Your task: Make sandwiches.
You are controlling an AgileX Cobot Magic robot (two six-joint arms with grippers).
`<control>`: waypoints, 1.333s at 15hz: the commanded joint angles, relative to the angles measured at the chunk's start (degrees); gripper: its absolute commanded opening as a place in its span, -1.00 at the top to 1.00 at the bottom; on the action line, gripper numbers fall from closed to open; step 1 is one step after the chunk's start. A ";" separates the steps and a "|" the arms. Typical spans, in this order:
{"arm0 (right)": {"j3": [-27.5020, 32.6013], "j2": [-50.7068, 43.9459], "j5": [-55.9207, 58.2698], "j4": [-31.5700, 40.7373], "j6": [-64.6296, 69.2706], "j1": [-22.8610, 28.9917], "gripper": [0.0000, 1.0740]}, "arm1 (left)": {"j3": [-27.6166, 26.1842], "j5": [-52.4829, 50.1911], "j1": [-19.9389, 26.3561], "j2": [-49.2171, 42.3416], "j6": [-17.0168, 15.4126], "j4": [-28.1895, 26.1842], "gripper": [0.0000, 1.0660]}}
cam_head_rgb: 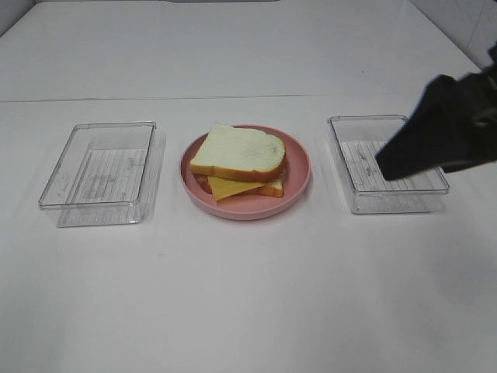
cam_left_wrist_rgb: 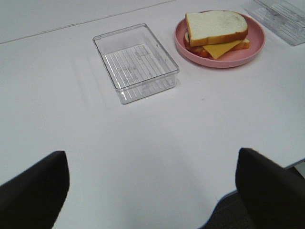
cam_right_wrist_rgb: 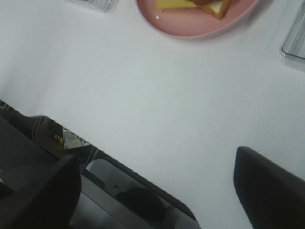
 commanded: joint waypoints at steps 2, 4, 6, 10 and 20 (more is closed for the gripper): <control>5.84 -12.38 4.93 -4.98 1.72 0.11 -0.52 | 0.06 -0.63 -0.23 -1.26 0.06 -0.52 -0.68; 9.68 -19.42 5.56 -8.71 5.21 0.11 -0.52 | 0.06 -0.63 -0.23 -1.26 0.06 -0.52 -0.68; 15.70 -32.43 6.88 -18.68 12.55 0.11 -0.52 | 0.06 -0.63 -0.23 -1.26 0.23 -0.57 -0.68; 19.14 -42.28 7.22 -22.23 13.46 0.11 -0.52 | 0.06 -0.63 -0.23 -1.26 0.17 -0.57 -0.68; 20.40 -48.01 4.47 -25.84 13.75 0.11 -0.52 | 0.06 -0.63 -0.23 -1.26 0.17 -0.57 -0.68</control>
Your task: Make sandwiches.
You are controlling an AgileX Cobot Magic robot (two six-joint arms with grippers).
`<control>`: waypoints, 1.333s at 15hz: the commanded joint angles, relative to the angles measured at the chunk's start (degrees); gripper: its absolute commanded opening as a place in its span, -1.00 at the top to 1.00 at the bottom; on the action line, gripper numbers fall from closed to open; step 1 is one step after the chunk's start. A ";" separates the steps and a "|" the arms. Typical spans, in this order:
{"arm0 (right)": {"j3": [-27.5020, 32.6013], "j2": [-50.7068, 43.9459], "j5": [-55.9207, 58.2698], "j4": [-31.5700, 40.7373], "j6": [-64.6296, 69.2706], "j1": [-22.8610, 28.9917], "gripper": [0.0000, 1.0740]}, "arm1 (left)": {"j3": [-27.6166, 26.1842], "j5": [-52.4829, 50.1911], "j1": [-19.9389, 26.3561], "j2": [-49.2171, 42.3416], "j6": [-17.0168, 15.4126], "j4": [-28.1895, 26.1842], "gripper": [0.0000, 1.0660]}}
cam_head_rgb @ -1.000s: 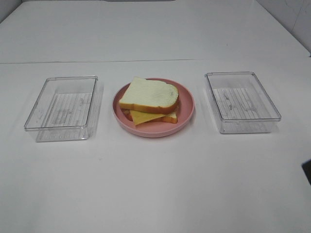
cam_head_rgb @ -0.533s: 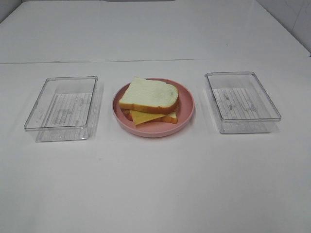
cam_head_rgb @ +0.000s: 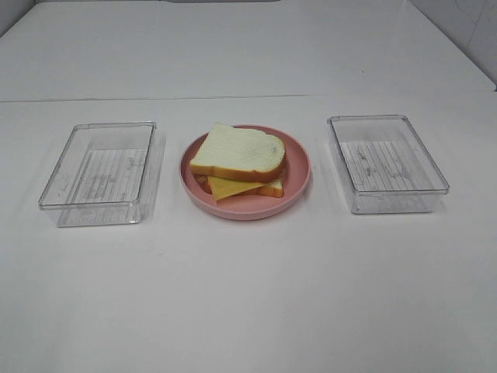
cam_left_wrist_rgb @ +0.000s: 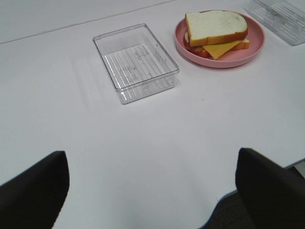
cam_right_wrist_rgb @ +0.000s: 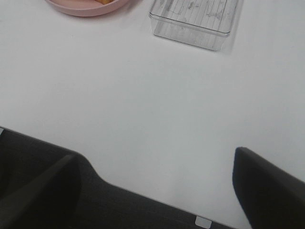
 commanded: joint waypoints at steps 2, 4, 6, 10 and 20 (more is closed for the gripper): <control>0.23 -0.34 -0.69 -0.34 0.69 0.11 -0.52 | 0.06 -0.63 -0.23 -1.26 0.11 -0.57 -0.68; 0.23 -0.34 -0.69 -0.34 0.69 0.11 -0.52 | 0.06 -0.63 -0.23 -1.26 0.11 -0.57 -0.68; 0.23 -0.34 -0.69 -0.34 0.69 0.11 -0.52 | 0.06 -0.63 -0.23 -1.26 0.06 -0.57 -0.68; 0.23 -1.72 -0.69 0.17 0.69 -4.07 -0.52 | 0.06 -0.63 5.21 -1.26 0.06 -0.46 -0.68; 0.23 -16.33 -0.74 1.09 0.69 -12.72 -0.52 | 0.06 -0.63 16.27 -1.32 0.06 -0.40 -0.68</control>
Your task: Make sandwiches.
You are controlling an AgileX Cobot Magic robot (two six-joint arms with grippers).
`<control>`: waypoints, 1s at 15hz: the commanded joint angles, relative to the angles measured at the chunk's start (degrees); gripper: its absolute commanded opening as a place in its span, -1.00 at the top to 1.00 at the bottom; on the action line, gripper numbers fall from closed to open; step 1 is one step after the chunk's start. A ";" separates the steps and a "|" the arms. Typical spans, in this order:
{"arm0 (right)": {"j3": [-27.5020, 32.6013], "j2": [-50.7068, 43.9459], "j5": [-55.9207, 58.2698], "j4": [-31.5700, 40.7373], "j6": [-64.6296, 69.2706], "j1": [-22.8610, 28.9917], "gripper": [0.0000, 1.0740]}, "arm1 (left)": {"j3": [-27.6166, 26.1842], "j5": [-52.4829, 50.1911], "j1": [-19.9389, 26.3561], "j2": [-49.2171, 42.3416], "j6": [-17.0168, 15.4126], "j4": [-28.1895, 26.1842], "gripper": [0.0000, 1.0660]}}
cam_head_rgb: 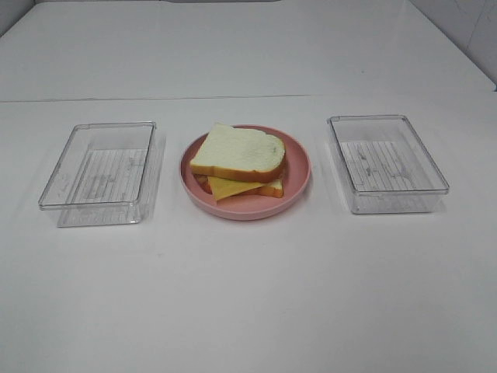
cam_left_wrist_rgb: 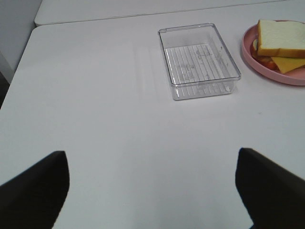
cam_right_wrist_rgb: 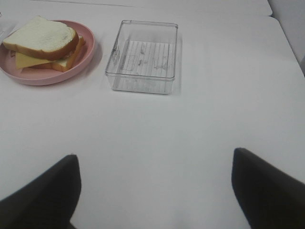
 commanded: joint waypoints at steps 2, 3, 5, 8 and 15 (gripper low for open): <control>0.23 -0.97 -0.63 0.29 0.11 -0.40 -0.52 | 0.06 -0.63 0.11 -1.20 0.06 -0.40 -0.68; 0.23 -0.97 -0.63 0.29 0.11 -0.40 -0.52 | 0.06 -0.63 0.11 -1.20 0.06 -0.40 -0.68; 0.23 -0.97 -0.63 0.52 0.11 -0.40 -0.52 | 0.06 -0.63 0.11 -1.20 0.06 -0.40 -0.68; 0.23 -0.97 -0.63 0.52 0.11 -0.40 -0.52 | 0.06 -0.63 0.11 -1.20 0.06 -0.40 -0.68; 0.23 -0.97 -0.63 0.52 0.11 -0.40 -0.52 | 0.06 -0.63 0.11 -1.20 0.06 -0.40 -0.68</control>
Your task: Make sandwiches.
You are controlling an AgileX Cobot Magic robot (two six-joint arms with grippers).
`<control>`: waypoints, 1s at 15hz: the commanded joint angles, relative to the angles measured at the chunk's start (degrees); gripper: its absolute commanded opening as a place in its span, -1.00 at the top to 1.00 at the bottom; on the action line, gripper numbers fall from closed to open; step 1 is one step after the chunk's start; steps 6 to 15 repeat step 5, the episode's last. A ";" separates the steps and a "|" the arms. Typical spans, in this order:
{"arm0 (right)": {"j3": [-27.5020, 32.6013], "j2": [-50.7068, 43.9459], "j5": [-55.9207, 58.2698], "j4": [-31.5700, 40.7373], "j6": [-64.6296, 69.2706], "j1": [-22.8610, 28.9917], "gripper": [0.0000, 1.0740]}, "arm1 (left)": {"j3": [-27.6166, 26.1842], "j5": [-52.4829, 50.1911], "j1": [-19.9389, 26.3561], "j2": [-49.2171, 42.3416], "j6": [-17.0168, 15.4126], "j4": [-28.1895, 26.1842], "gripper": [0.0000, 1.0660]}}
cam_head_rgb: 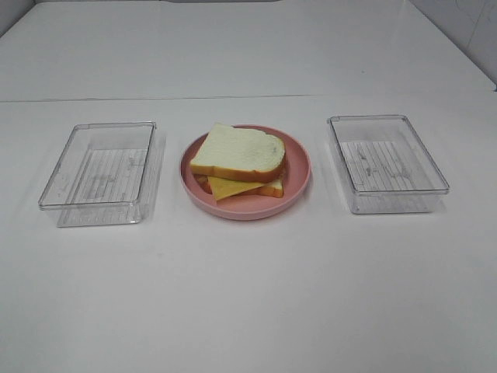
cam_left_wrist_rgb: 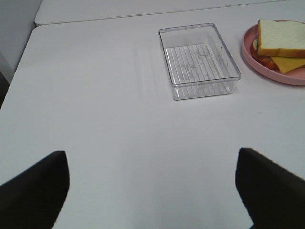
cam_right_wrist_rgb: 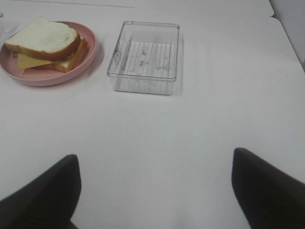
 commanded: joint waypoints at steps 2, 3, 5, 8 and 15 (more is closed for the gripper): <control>0.11 -0.69 -0.63 0.17 0.06 -0.40 -0.52 | 0.06 -0.63 0.11 -1.20 0.06 -0.40 -0.68; 0.11 -0.69 -0.63 0.17 0.06 -0.40 -0.52 | 0.06 -0.63 0.11 -1.20 0.06 -0.40 -0.68; 0.11 -0.69 -0.63 0.17 0.06 -0.40 -0.52 | 0.06 -0.63 0.11 -1.20 0.06 -0.40 -0.68; 0.11 -0.69 -0.63 0.17 0.06 -0.40 -0.52 | 0.06 -0.63 0.11 -1.20 0.06 -0.40 -0.68; 0.11 -0.69 -0.63 0.17 0.06 -0.40 -0.52 | 0.06 -0.63 0.11 -1.20 0.06 -0.40 -0.68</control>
